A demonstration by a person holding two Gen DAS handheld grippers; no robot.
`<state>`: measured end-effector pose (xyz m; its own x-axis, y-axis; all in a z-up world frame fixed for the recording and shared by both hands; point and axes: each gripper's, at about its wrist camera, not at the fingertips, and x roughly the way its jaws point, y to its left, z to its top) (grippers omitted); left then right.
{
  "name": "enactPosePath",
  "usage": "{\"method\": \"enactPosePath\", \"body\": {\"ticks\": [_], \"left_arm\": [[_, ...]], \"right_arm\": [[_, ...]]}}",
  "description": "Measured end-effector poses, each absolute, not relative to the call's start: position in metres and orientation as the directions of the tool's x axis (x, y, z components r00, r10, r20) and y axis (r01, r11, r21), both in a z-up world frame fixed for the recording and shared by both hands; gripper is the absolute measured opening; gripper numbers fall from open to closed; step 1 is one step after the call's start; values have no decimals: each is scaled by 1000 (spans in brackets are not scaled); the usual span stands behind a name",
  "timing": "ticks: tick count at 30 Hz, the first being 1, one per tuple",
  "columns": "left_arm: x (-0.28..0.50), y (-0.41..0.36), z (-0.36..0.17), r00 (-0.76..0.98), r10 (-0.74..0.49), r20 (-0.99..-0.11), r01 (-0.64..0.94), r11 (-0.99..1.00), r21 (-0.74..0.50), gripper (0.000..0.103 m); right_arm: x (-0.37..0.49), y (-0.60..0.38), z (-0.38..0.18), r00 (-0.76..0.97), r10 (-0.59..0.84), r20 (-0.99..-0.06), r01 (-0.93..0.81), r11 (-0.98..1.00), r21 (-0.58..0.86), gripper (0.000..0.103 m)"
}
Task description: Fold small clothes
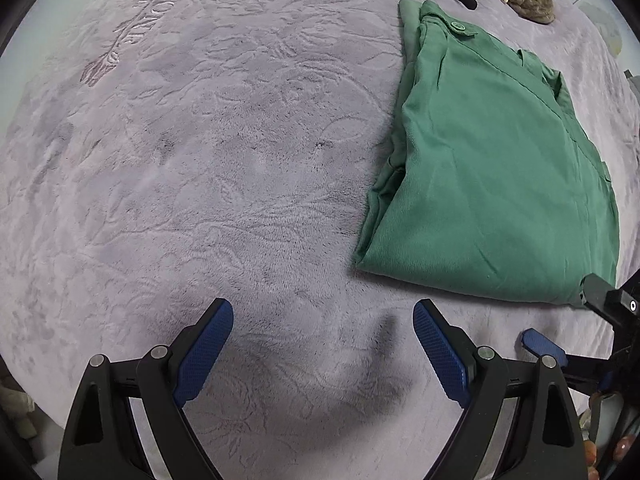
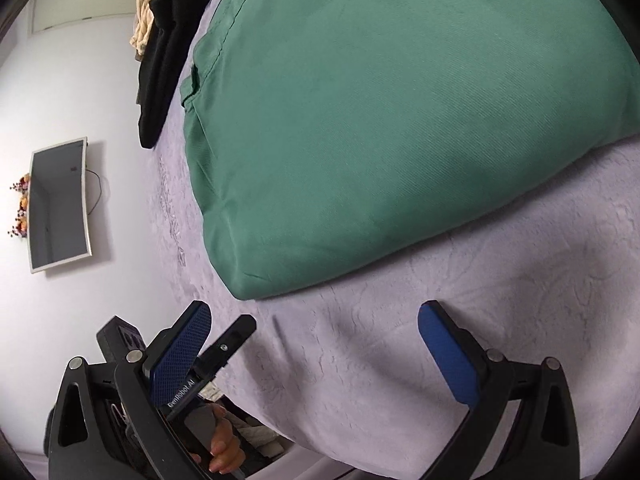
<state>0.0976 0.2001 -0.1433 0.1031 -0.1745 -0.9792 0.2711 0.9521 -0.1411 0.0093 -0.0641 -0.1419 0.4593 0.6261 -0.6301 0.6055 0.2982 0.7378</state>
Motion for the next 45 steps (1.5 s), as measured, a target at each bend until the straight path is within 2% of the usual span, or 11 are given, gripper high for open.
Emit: {"method": "enactPosePath", "body": {"ticks": [11,18,19,21,22,23,30,34,40,43,45], "left_arm": [[120,170,-146,106,-231,-967,283,939,-193,92],[136,176,-145,67,-426,-902,224,888,-402,92],[139,178,-144,63,-460,-886,214,873,-438,92],[147,177,-145,51,-509,-859,199,848,-491,92],[150,176,-146,38,-532,-846,195,834,-516,92],[152,172,-147,22,-553,-833,192,820,-539,92],[180,137,-165,-127,-725,-677,134,664,-736,92],[195,104,-166,-181,-757,-628,156,608,-778,92],[192,60,-177,-224,-618,-754,274,702,-657,92],[186,56,-174,-205,-594,-778,318,712,-627,92],[186,51,-173,-198,-583,-788,318,722,-614,92]], "right_arm": [[39,-62,-166,558,627,-543,607,138,783,103],[41,-71,-165,670,588,-452,566,-12,824,103],[40,-74,-164,678,584,-446,564,-24,826,98],[37,-78,-161,676,576,-460,571,-15,821,65],[36,-82,-160,676,575,-461,567,-6,824,34],[35,-86,-159,682,574,-453,554,-2,833,22],[44,-104,-114,702,578,-415,429,122,895,19],[43,-100,-116,673,600,-433,432,156,888,19],[33,-82,-143,562,642,-522,527,208,824,19],[21,-82,-149,514,667,-540,570,205,795,28],[14,-85,-143,455,670,-587,579,278,767,40]]}}
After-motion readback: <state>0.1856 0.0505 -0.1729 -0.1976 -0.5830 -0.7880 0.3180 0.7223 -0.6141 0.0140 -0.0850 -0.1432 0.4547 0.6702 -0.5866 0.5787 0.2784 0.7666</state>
